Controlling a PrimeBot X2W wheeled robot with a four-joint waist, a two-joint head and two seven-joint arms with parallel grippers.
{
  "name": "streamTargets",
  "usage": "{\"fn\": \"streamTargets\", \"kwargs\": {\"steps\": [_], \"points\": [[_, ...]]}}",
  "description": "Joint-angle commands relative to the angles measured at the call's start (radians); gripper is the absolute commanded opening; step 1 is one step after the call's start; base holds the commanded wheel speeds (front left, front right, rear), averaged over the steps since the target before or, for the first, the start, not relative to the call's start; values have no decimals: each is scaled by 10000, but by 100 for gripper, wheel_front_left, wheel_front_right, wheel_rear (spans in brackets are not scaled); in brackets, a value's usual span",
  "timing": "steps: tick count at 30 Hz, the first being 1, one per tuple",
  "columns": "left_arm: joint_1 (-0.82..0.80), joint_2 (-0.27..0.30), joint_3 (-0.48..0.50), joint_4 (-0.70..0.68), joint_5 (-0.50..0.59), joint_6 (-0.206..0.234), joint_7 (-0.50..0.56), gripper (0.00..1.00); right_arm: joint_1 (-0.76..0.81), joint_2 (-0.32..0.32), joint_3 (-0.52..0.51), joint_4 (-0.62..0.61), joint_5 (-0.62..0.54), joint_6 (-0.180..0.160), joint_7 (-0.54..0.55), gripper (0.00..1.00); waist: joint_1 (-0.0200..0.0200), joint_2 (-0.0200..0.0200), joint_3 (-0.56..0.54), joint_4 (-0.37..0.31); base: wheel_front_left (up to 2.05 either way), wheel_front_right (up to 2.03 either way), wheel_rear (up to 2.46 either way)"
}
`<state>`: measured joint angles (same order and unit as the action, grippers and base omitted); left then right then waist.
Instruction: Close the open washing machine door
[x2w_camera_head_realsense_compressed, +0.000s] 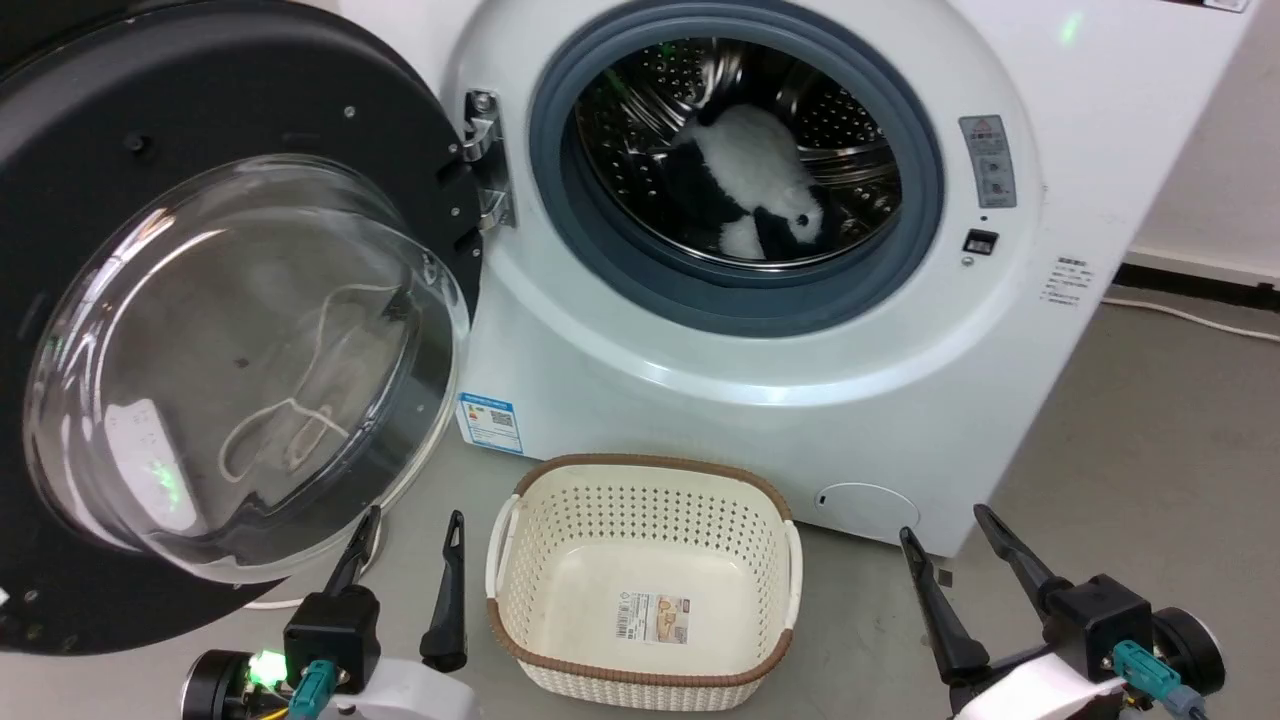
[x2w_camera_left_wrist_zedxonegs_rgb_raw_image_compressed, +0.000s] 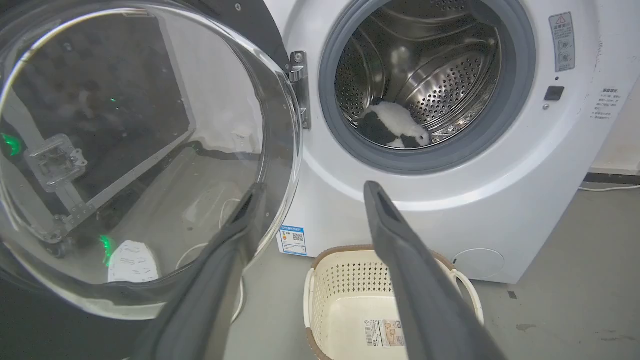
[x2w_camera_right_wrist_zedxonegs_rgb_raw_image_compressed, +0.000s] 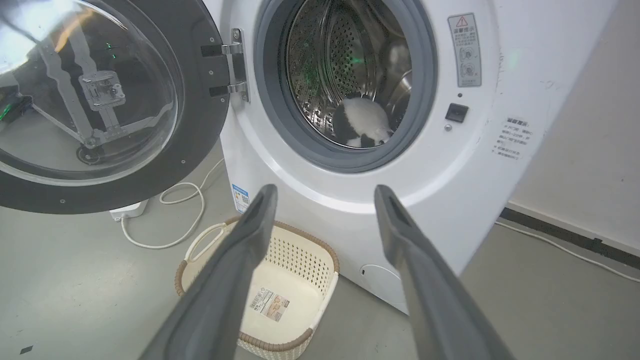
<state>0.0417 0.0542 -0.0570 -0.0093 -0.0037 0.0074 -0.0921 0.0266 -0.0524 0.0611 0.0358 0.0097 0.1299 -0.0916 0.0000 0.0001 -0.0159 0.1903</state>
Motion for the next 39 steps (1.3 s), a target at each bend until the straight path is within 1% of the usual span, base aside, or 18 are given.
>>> {"fn": "streamTargets", "kwargs": {"steps": [1, 39], "points": [[81, 69, -84, -36, -91, 40, -178, 100, -16, 1, 70, 77, 68, 3, -185, 100, 0, -1, -31, 163, 0, 0, 0], [329, 104, -425, -230, -145, 153, -971, 100, 218, 13, 663, 603, 374, 6, -978, 100, 0, -1, -144, 1682, 0, 0, 0]]}}
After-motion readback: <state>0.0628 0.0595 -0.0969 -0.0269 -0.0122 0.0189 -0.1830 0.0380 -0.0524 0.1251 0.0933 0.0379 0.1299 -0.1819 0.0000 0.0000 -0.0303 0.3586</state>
